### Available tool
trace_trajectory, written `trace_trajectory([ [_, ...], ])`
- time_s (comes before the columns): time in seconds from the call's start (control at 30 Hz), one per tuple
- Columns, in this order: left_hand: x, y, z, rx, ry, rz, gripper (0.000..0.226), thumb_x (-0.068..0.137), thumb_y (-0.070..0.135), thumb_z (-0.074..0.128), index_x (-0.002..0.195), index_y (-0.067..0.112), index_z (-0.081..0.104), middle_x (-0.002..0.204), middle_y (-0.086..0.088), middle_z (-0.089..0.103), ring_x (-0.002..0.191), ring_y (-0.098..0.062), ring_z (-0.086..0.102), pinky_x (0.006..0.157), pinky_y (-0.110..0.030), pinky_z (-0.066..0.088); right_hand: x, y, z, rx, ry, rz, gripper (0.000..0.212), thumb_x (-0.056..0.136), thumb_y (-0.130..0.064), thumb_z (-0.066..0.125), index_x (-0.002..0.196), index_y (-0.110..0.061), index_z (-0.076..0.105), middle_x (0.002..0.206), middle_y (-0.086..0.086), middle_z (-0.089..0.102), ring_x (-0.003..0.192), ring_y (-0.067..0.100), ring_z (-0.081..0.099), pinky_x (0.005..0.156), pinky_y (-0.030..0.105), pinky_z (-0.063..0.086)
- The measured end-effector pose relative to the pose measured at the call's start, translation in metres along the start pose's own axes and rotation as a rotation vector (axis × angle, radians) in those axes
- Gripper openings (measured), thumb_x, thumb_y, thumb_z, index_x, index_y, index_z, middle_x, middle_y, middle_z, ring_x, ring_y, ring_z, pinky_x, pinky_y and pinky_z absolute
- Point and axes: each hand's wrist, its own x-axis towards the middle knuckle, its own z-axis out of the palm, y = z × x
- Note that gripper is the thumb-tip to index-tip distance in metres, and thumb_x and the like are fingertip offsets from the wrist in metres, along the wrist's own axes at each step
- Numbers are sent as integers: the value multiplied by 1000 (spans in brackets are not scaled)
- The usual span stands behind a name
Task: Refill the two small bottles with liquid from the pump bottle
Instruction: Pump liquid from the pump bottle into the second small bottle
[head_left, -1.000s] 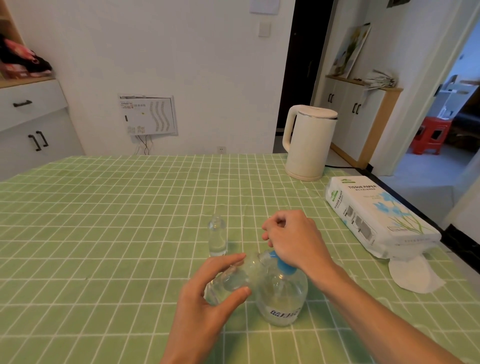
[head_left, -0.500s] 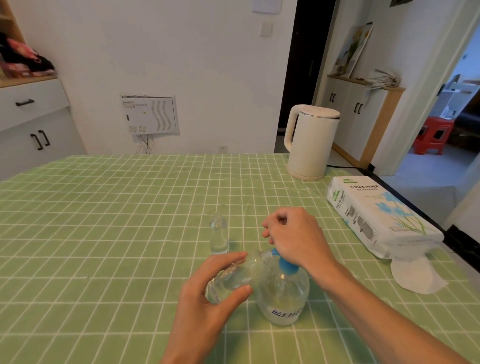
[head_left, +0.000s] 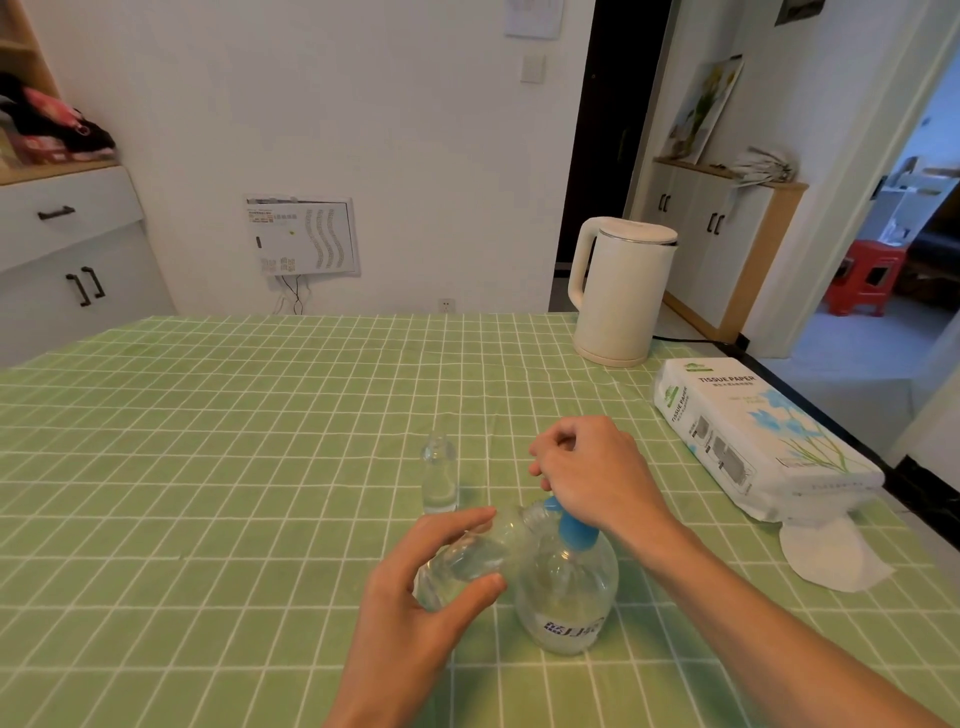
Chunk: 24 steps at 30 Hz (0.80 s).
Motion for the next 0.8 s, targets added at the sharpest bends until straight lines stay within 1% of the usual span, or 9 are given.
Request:
trace_trajectory([
  [0.1,-1,0,-2,15,-11,-7,62,77,-3,88,116,44,75,116,13,78,113,-6,71,92,-5,46,0,-2,-2,-24,2,-19,29,102,-30,57,89,-14,78,83,2,81,86,29,80,84,53,67],
  [0.2,-1,0,-2,23,-11,3,62,77,-3,88,116,43,75,116,13,78,114,-6,71,92,-5,45,0,-2,-1,-3,0,-13,29,103,-27,56,92,-13,79,85,4,83,87,32,80,83,55,68],
  [0.3,1,-1,-1,23,-14,9,60,78,-1,89,117,42,75,117,12,78,114,-7,71,92,-6,46,-1,1,2,5,5,-13,31,104,-25,55,88,-14,80,82,1,82,83,30,81,83,54,68],
  [0.37,1,0,1,18,-9,15,56,77,7,89,117,43,75,117,14,78,115,-6,70,93,-5,45,-2,4,4,5,-7,-6,31,105,-23,55,89,-13,80,83,2,83,84,31,81,84,55,68],
  [0.43,0,1,3,9,1,15,52,75,15,85,116,45,74,117,16,78,115,-5,70,94,-5,45,-2,6,5,7,-12,4,31,104,-22,55,90,-11,80,83,2,83,84,31,81,86,56,67],
  [0.57,0,0,4,-6,2,4,51,75,17,83,116,45,74,118,15,78,115,-6,70,94,-7,46,-2,5,5,7,-5,0,31,105,-23,55,93,-10,80,86,5,83,87,32,81,86,56,67],
  [0.63,0,0,3,-10,1,1,51,76,14,85,116,44,75,118,14,78,115,-6,70,95,-7,47,-3,5,5,2,0,-1,31,105,-23,54,95,-9,80,88,8,83,88,34,80,87,57,67],
  [0.7,-1,-1,2,6,-7,-2,57,78,3,89,116,43,75,117,13,78,115,-8,70,95,-8,47,-4,4,4,-9,-2,-1,32,105,-24,53,97,-8,79,92,12,83,91,36,80,87,57,67],
  [0.8,-1,0,2,19,-10,-3,62,77,-3,88,116,44,75,117,13,78,114,-7,70,95,-7,46,-3,1,0,-16,-20,3,31,104,-27,54,95,-9,78,92,12,83,92,36,80,87,57,67],
])
